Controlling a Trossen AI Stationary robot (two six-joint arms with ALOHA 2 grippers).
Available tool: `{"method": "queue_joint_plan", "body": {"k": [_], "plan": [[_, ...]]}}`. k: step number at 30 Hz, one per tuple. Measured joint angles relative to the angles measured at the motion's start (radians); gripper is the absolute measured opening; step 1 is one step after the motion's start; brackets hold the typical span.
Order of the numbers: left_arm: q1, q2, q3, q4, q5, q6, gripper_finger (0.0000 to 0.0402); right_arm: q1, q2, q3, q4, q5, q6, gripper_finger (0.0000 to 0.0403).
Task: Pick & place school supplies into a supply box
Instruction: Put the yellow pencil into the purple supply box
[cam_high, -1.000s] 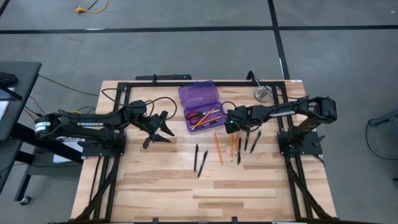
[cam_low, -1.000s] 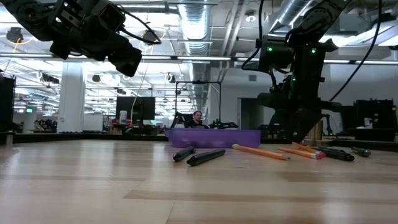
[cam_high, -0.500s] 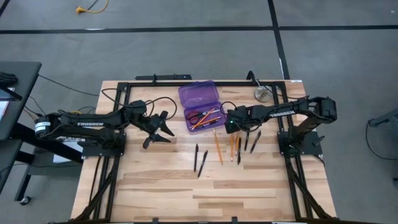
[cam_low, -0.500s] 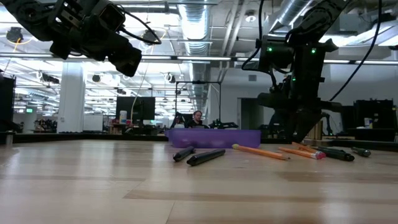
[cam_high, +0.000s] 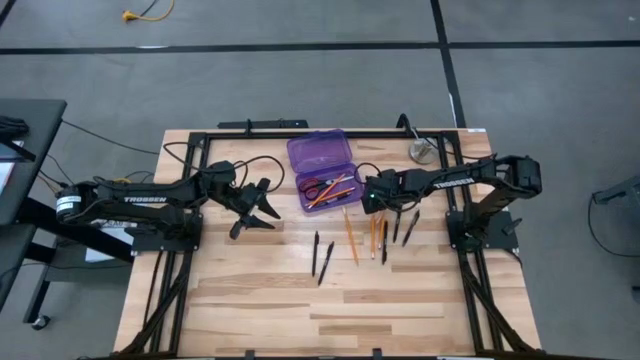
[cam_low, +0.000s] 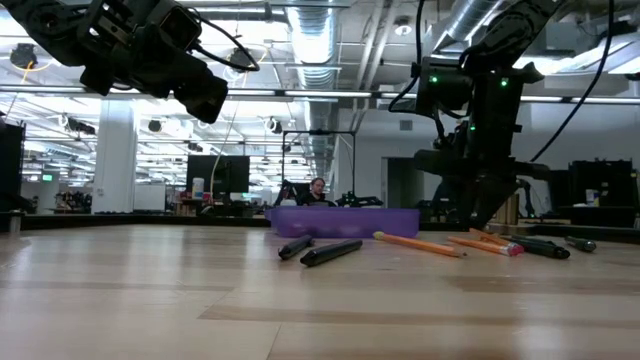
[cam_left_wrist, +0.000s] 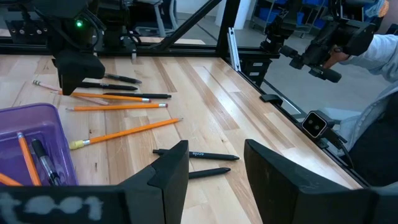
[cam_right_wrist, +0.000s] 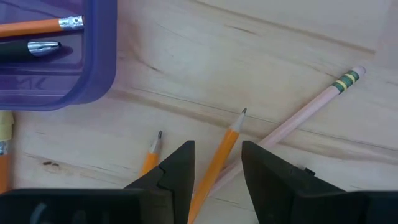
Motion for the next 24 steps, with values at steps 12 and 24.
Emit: {"method": "queue_joint_plan", "body": {"k": [12,24], "plan": [[0.000,0.000,0.000,0.000,0.000,0.000,0.0144,0.000,0.000,-0.017,0.017,0.000,0.000,0.0127],[0.000,0.000,0.000,0.000,0.000,-0.001,0.0144,0.000,0.000,-0.042,0.057,-0.002,0.008,0.0127]]}}
